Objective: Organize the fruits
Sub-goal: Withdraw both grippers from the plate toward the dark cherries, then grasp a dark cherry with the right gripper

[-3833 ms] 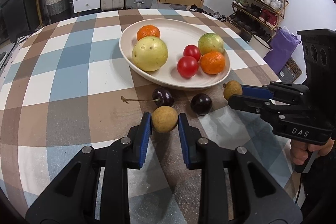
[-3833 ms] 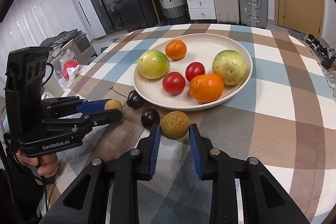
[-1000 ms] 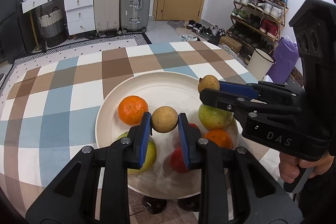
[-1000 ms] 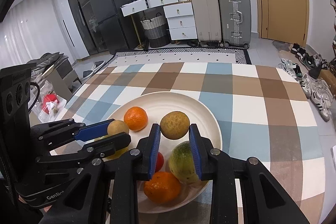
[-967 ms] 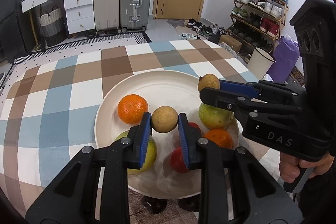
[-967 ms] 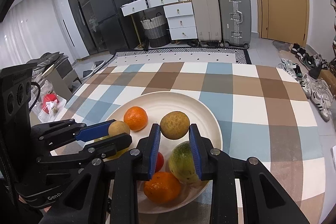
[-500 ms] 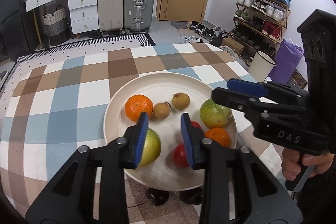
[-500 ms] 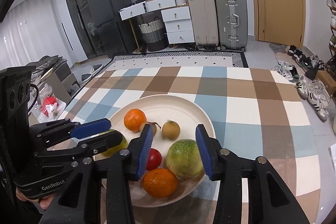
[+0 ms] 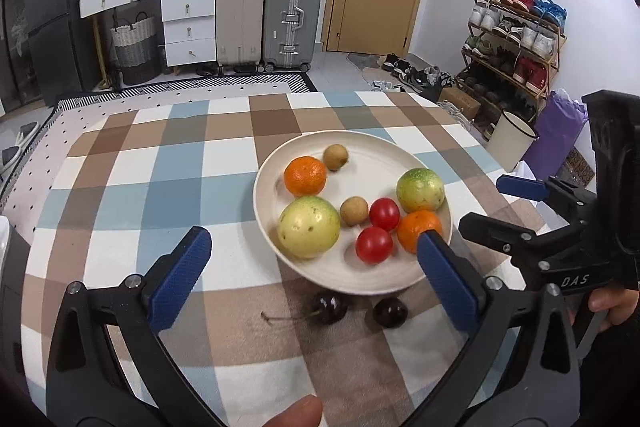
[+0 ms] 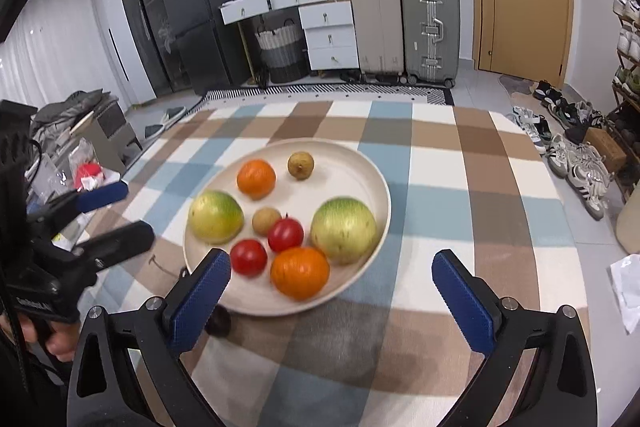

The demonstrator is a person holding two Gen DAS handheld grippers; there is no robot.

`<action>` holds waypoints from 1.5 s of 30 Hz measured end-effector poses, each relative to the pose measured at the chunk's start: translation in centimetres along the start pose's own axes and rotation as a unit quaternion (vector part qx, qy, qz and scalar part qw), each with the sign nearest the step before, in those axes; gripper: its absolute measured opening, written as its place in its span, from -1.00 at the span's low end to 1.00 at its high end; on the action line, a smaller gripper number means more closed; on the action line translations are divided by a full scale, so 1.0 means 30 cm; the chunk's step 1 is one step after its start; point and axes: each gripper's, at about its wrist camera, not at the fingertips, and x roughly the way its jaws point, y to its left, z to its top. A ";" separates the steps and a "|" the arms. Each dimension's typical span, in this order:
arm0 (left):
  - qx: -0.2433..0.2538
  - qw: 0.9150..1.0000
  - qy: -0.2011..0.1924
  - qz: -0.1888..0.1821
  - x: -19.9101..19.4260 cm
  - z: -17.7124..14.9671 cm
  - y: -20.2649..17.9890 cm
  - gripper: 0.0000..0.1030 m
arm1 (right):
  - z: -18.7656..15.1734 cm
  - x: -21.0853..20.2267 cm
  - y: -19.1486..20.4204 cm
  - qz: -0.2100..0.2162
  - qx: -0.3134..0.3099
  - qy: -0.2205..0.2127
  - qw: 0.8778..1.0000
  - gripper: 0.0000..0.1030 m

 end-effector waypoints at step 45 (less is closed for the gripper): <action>-0.051 0.997 0.048 0.027 -0.025 -0.227 0.128 0.99 | -0.178 0.144 0.269 0.068 -0.052 0.078 0.993 0.08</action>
